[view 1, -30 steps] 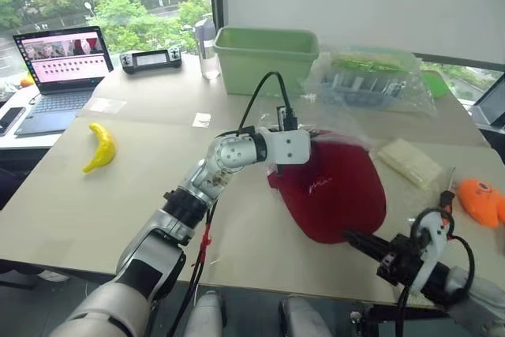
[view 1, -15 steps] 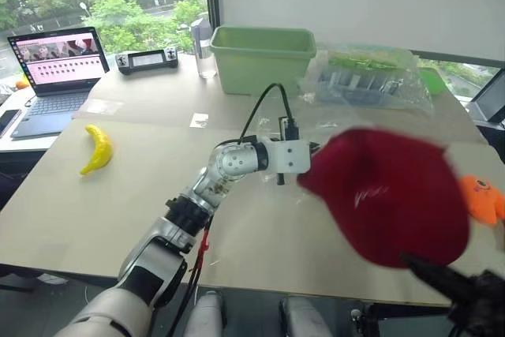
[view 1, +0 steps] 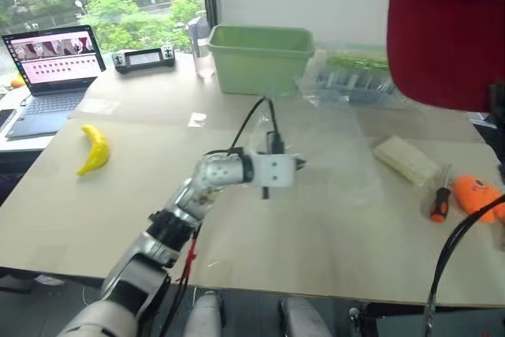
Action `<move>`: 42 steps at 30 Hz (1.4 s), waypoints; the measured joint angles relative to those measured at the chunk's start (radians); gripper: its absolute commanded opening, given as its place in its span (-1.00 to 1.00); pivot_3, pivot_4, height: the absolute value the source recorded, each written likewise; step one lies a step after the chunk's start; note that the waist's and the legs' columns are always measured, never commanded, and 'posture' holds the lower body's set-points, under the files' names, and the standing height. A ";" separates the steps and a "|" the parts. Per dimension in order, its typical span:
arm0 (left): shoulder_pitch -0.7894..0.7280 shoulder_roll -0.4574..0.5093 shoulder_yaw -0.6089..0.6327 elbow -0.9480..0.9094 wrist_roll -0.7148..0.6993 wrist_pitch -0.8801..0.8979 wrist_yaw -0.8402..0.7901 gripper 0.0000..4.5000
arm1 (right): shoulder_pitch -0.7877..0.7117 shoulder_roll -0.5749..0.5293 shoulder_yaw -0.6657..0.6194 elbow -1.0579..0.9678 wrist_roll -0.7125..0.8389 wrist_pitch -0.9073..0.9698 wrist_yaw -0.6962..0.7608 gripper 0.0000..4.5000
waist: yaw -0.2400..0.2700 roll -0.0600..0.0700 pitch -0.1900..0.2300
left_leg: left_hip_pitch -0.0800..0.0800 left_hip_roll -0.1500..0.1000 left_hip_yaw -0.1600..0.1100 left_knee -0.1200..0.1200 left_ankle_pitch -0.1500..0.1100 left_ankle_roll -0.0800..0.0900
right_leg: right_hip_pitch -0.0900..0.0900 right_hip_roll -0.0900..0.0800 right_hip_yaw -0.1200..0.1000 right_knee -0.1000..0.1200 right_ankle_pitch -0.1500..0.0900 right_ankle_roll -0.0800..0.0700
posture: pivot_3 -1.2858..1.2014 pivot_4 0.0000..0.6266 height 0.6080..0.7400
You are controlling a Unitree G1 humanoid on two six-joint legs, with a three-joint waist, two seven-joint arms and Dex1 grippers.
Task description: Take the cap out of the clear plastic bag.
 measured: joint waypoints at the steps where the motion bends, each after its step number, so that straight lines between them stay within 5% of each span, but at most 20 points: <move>1: 0.041 0.047 0.020 -0.048 -0.002 0.031 -0.013 -0.97 | -0.070 0.001 0.092 0.029 -0.004 0.022 -0.035 -1.00 | -0.005 0.000 0.000 | 0.000 0.000 0.000 0.000 0.000 0.000 | 0.000 0.000 0.000 0.000 0.000 0.000 | 0.03 -0.52 0.95; 11: 0.151 0.160 0.097 -0.260 -0.008 0.196 -0.020 -0.97 | -0.510 0.159 0.520 0.405 -0.167 0.168 -0.289 -1.00 | 0.002 0.000 0.000 | -0.002 0.001 0.001 0.003 0.001 0.001 | 0.000 0.000 0.000 -0.001 0.002 -0.001 | 0.03 -0.52 0.95; 17: 0.167 0.159 0.100 -0.323 -0.006 0.248 -0.005 -0.97 | -0.631 0.306 0.594 0.699 -0.308 0.245 -0.338 -1.00 | 0.007 0.000 0.000 | -0.002 0.001 0.001 0.002 0.000 0.001 | -0.002 0.001 -0.001 0.000 0.008 -0.001 | 0.03 -0.52 0.95; 22: 0.181 0.159 0.100 -0.335 -0.006 0.273 0.002 -1.00 | -0.660 0.340 0.573 0.916 -0.426 0.291 -0.284 -0.31 | 0.009 0.000 0.000 | -0.002 0.001 0.001 0.002 0.000 0.001 | -0.002 0.000 0.000 0.000 0.008 0.001 | 0.03 -0.52 0.95; 27: 0.180 0.154 0.099 -0.334 -0.007 0.275 0.008 -1.00 | -0.657 0.338 0.496 0.903 -0.469 0.353 -0.256 0.40 | 0.008 0.001 0.000 | -0.002 0.001 0.001 0.002 0.000 0.001 | -0.002 0.001 0.000 0.001 0.007 0.003 | 0.03 -0.52 0.95; 31: 0.183 0.147 0.101 -0.340 -0.044 0.310 -0.010 -0.48 | -0.530 0.277 0.396 0.790 -0.456 0.435 -0.209 1.00 | 0.017 0.001 0.000 | -0.003 0.000 0.000 0.002 0.000 0.001 | -0.002 0.000 -0.001 0.000 0.007 0.004 | 0.03 -0.52 0.95; 37: 0.228 0.157 0.159 -0.396 -0.223 0.445 -0.100 0.43 | -0.346 0.137 0.231 0.651 -0.476 0.521 -0.079 1.00 | -0.004 0.001 0.000 | -0.001 0.002 0.002 0.003 0.000 0.002 | -0.001 0.001 0.000 0.000 0.002 0.000 | 0.03 -0.52 0.95; 40: 0.259 0.115 0.232 -0.480 -0.448 0.593 -0.146 0.95 | -0.356 0.130 0.213 0.632 -0.523 0.521 -0.059 1.00 | -0.021 0.002 -0.001 | 0.002 0.002 0.002 0.003 0.000 0.002 | 0.000 0.001 0.000 0.001 0.003 0.000 | 0.03 -0.52 0.95; 42: 0.285 0.141 0.281 -0.528 -0.606 0.706 -0.195 0.98 | -0.361 0.131 0.217 0.625 -0.565 0.521 -0.050 1.00 | -0.025 0.002 -0.001 | 0.003 0.002 0.002 0.003 0.000 0.002 | 0.000 0.001 0.000 0.001 0.003 -0.001 | 0.03 -0.52 0.95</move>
